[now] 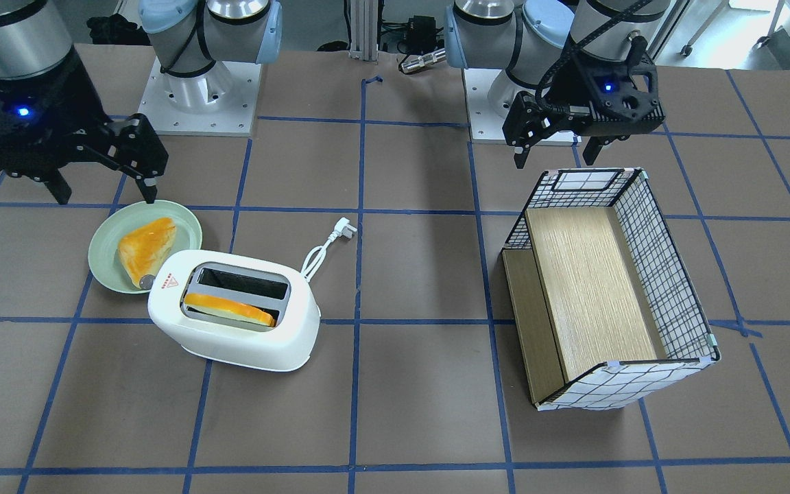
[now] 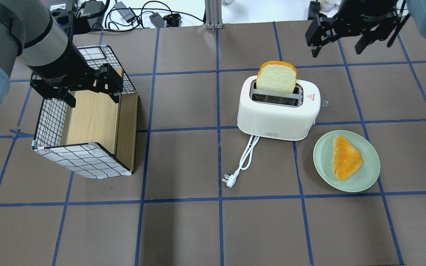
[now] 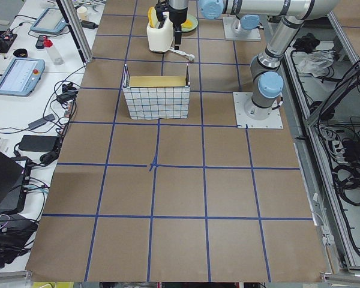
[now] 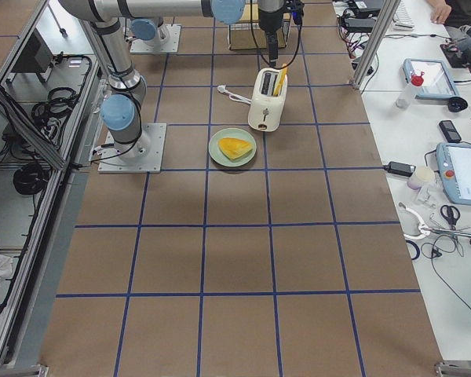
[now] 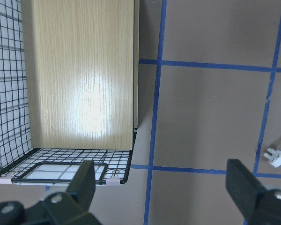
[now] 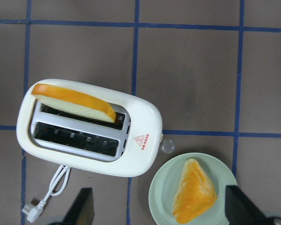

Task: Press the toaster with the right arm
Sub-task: 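Move the right gripper down to the lever on the toaster's side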

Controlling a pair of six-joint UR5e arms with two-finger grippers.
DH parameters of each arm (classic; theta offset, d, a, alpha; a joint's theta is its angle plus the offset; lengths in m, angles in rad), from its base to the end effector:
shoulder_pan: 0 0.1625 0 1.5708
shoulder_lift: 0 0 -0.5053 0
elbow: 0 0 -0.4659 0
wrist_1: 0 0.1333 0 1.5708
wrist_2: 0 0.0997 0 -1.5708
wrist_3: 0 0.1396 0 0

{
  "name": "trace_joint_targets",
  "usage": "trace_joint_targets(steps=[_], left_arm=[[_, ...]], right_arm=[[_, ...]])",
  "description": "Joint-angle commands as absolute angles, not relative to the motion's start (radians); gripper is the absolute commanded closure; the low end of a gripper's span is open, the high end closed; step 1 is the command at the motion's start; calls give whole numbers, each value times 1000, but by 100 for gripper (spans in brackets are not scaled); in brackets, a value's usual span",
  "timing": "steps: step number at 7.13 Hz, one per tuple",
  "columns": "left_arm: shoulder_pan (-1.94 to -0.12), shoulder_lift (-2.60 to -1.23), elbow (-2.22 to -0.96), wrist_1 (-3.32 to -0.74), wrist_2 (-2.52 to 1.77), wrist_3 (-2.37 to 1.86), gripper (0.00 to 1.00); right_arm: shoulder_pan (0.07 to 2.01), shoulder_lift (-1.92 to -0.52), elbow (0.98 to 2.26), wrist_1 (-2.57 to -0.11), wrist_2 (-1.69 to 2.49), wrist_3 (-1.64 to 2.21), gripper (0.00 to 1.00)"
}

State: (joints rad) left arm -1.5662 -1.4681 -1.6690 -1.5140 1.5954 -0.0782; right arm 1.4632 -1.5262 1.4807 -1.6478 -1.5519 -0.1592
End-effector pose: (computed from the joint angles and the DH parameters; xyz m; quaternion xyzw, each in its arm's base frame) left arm -0.1275 -0.5227 0.5340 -0.0417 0.9986 -0.0311 0.0112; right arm 0.0703 -0.6151 0.5621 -0.0263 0.9977 -0.0619 0.0012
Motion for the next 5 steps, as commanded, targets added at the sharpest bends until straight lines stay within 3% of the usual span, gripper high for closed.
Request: trace_joint_targets(steps=[1,2,3,5], left_arm=[[-1566,-1470,-1669,-1514,1595,-78,0],[-1566,-1468,-1669,-1514,1595,-78,0],[-1566,-1468,-1669,-1514,1595,-78,0],[-1566,-1468,-1669,-1514,1595,-78,0]], right_arm=[[1297,-1494,1485,-1651,-1485,-345,26],[1270,-1449,1485,-1654,-1410,-354,52],[1241,-1424,1485,-1657,-1355,-357,67],[1213,-1369,1485,-1657,-1280,-405,75]])
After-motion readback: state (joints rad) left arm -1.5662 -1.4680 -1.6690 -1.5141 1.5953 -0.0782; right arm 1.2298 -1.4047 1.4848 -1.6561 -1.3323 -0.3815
